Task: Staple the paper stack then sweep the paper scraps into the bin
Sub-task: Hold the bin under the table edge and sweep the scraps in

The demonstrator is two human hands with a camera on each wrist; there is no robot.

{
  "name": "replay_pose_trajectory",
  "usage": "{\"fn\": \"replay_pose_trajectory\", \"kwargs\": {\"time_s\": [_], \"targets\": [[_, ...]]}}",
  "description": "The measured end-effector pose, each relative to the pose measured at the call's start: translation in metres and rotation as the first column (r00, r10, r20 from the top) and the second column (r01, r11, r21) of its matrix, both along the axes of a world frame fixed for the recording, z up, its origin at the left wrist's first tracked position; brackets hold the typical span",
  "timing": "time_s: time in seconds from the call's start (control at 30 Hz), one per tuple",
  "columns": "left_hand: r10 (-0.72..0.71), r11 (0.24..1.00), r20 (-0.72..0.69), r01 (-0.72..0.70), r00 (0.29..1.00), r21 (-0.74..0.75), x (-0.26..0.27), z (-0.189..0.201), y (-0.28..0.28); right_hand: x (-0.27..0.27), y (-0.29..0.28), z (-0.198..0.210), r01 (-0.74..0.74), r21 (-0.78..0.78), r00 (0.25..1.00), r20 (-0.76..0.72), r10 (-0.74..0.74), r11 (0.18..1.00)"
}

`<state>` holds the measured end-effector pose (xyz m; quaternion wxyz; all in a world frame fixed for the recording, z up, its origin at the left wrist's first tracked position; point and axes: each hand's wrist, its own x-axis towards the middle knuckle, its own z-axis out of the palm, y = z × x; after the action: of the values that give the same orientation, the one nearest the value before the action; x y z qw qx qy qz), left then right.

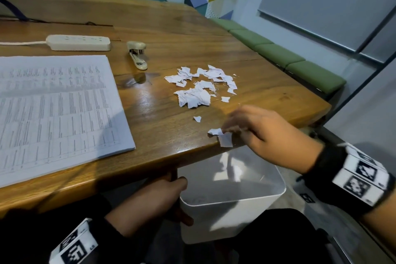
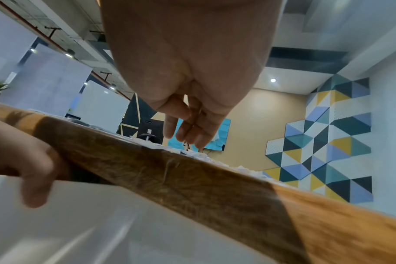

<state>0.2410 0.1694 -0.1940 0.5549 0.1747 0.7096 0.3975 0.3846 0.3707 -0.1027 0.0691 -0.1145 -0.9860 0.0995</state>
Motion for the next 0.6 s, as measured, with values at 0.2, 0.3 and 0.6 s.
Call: {"fn": "replay_pose_trajectory", "kwargs": {"time_s": [0.2,0.3,0.6], "targets": [[-0.008,1.000,-0.066,0.009,0.998,0.024,0.008,0.001,0.004,-0.060,-0.002,-0.011,-0.056,0.013,0.998,-0.041,0.056,0.998],[-0.009,0.999,-0.099,0.013,0.995,0.047,0.008,-0.003,0.004,-0.063,-0.009,-0.016,-0.060,0.057,0.997,0.047,0.058,0.997],[-0.030,0.997,-0.075,0.036,0.997,0.072,0.005,-0.004,0.002,0.022,0.016,-0.002,0.126,0.036,0.990,-0.062,-0.124,0.991]]}}
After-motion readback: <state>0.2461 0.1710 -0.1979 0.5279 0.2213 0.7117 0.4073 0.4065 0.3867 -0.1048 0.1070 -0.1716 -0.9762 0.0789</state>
